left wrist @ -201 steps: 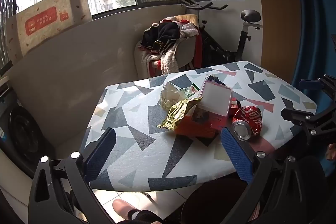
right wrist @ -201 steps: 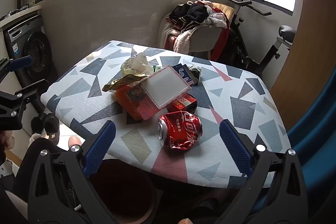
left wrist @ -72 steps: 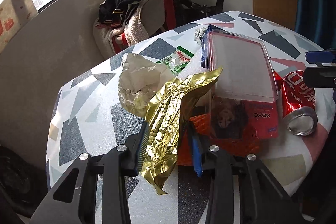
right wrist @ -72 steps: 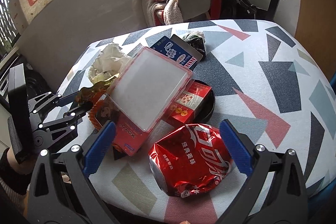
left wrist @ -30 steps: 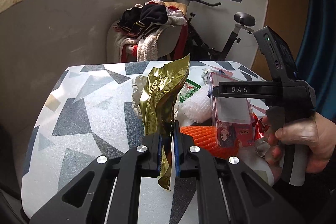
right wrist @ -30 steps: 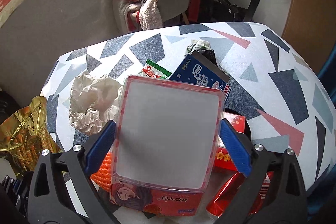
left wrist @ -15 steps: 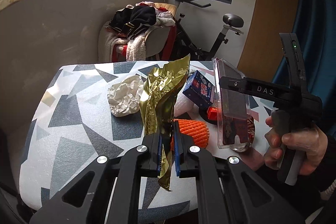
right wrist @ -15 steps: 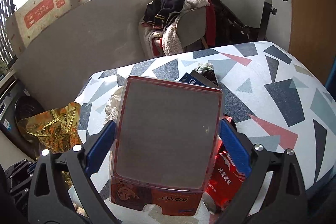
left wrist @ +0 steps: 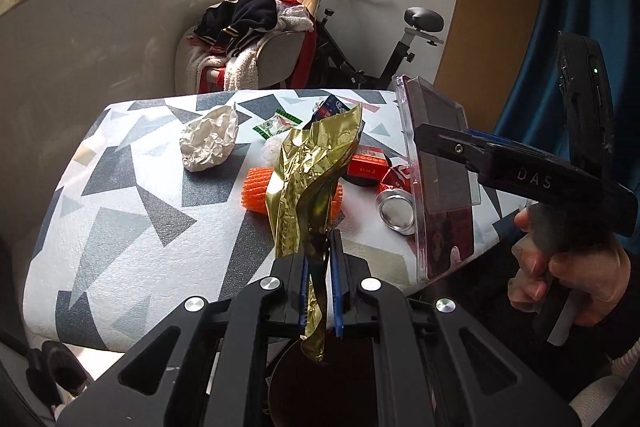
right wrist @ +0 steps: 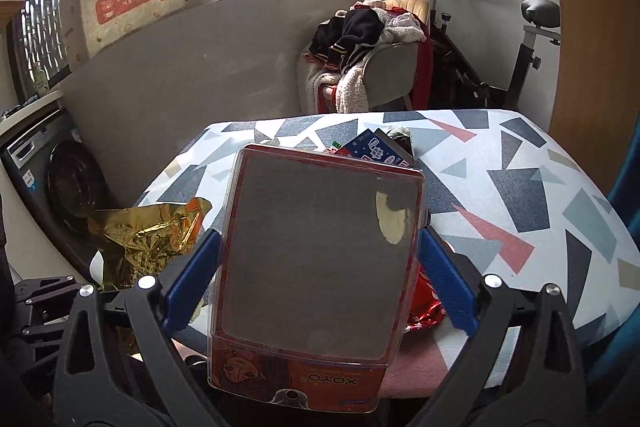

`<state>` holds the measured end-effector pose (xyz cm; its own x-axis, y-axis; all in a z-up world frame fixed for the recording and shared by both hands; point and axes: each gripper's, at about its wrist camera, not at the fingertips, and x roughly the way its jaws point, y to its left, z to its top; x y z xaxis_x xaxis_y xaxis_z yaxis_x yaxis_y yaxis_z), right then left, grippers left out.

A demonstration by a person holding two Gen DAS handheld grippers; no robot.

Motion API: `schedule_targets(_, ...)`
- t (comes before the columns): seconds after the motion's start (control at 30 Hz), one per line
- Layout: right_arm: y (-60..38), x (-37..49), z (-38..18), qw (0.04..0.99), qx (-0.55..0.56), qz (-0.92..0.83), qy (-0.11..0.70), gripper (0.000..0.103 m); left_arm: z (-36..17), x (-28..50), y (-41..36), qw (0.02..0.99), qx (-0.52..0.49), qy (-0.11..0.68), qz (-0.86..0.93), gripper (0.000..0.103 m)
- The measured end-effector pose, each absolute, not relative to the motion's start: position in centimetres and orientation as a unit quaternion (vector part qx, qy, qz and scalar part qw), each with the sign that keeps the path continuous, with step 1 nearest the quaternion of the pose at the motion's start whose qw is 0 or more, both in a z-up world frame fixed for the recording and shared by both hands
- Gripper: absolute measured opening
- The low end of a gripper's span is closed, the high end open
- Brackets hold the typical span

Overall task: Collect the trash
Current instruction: 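Lift the gold wrapper and clear box and lower both into the brown bin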

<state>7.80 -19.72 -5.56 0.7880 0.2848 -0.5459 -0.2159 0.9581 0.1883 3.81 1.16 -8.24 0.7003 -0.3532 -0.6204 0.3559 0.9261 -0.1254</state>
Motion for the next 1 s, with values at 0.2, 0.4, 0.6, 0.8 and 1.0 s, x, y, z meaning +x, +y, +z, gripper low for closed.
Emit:
schedule_targets(0.2, -20.6, 4.5, -6.4, 0.946, 0.047, 0.139, 0.289, 0.095, -9.7, 1.0, 0.3, 0.918, 0.000, 0.342, -0.202, 0.009)
schedule_targets(0.4, -21.5, 1.6, -8.3, 0.944, 0.048, 0.139, 0.294, 0.095, -12.0, -1.7, -0.3, 0.910, -0.003, 0.353, -0.215, 0.009)
schedule_targets(0.6, -22.3, 0.2, -10.2, 0.940, 0.064, 0.136, 0.305, 0.095, -14.3, -3.2, -0.5, 0.899, -0.001, 0.378, -0.221, 0.010)
schedule_targets(0.8, -22.5, -0.1, -10.7, 0.940, 0.065, 0.136, 0.307, 0.095, -14.7, -3.3, -0.9, 0.893, -0.002, 0.383, -0.236, 0.027)
schedule_targets(1.0, -21.7, -0.8, -12.3, 0.935, 0.046, 0.141, 0.322, 0.095, -14.1, -3.7, -0.6, 0.904, -0.007, 0.361, -0.230, 0.066)
